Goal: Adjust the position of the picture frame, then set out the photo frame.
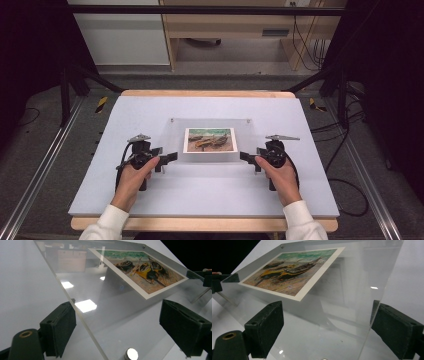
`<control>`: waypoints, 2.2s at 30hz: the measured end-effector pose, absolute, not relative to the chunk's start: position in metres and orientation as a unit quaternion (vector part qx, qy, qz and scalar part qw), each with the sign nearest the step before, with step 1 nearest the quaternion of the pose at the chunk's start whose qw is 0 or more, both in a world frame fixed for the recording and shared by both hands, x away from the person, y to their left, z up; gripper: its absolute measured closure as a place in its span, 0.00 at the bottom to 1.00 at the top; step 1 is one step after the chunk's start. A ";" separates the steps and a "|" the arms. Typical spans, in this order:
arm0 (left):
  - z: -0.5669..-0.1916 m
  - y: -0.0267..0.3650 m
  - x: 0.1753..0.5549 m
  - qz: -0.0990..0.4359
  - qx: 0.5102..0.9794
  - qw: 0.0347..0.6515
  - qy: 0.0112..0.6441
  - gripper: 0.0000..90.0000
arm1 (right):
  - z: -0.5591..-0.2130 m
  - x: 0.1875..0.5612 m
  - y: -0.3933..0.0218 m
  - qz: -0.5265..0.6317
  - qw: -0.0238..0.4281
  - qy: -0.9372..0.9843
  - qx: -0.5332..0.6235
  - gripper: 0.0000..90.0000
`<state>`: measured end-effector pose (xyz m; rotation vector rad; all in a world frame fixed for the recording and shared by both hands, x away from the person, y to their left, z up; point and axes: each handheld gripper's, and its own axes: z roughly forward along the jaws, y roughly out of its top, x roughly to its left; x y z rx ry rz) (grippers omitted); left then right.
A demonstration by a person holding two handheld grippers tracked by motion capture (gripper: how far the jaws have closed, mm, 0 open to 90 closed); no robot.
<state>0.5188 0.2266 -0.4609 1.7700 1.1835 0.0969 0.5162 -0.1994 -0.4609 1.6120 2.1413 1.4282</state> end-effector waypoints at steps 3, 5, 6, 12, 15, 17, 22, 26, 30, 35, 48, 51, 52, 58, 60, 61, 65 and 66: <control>-0.460 0.227 0.517 0.044 0.729 0.482 0.484 0.15 | -0.461 0.515 -0.199 0.471 0.054 0.707 0.524 0.14; -0.458 0.227 0.516 0.048 0.732 0.481 0.481 0.16 | -0.460 0.514 -0.199 0.470 0.056 0.708 0.524 0.14; -0.458 0.227 0.516 0.048 0.732 0.481 0.481 0.17 | -0.460 0.514 -0.199 0.470 0.056 0.708 0.524 0.14; -0.455 0.225 0.511 0.054 0.738 0.479 0.473 0.18 | -0.457 0.509 -0.200 0.470 0.072 0.714 0.514 0.15; -0.454 0.225 0.508 0.061 0.743 0.474 0.468 0.19 | -0.456 0.506 -0.201 0.471 0.075 0.716 0.509 0.17; -0.452 0.225 0.507 0.065 0.744 0.474 0.466 0.19 | -0.455 0.504 -0.201 0.470 0.079 0.718 0.507 0.17; -0.450 0.226 0.501 0.078 0.745 0.474 0.463 0.22 | -0.454 0.500 -0.201 0.472 0.090 0.722 0.498 0.19; -0.449 0.227 0.499 0.084 0.750 0.470 0.458 0.25 | -0.452 0.495 -0.201 0.473 0.099 0.724 0.493 0.21; -0.447 0.228 0.495 0.089 0.748 0.472 0.459 0.29 | -0.451 0.491 -0.203 0.474 0.105 0.725 0.489 0.24; -0.445 0.229 0.491 0.097 0.749 0.470 0.457 0.32 | -0.449 0.486 -0.203 0.472 0.115 0.729 0.482 0.26; -0.443 0.232 0.486 0.098 0.743 0.472 0.465 0.40 | -0.447 0.480 -0.205 0.474 0.126 0.730 0.477 0.31; -0.443 0.232 0.485 0.099 0.743 0.472 0.465 0.41 | -0.447 0.479 -0.204 0.473 0.128 0.730 0.476 0.31; -0.443 0.232 0.485 0.100 0.743 0.471 0.465 0.41 | -0.447 0.479 -0.205 0.473 0.128 0.730 0.476 0.31; -0.442 0.233 0.483 0.101 0.741 0.474 0.465 0.44 | -0.447 0.477 -0.204 0.474 0.130 0.729 0.476 0.33; -0.442 0.233 0.482 0.103 0.742 0.473 0.465 0.44 | -0.447 0.477 -0.205 0.474 0.133 0.730 0.474 0.33; -0.441 0.233 0.481 0.105 0.743 0.471 0.464 0.44 | -0.446 0.476 -0.205 0.473 0.135 0.731 0.473 0.33; -0.441 0.232 0.480 0.108 0.745 0.469 0.462 0.44 | -0.446 0.474 -0.206 0.471 0.137 0.735 0.467 0.34; -0.441 0.232 0.479 0.109 0.745 0.468 0.462 0.44 | -0.446 0.474 -0.206 0.471 0.138 0.736 0.467 0.34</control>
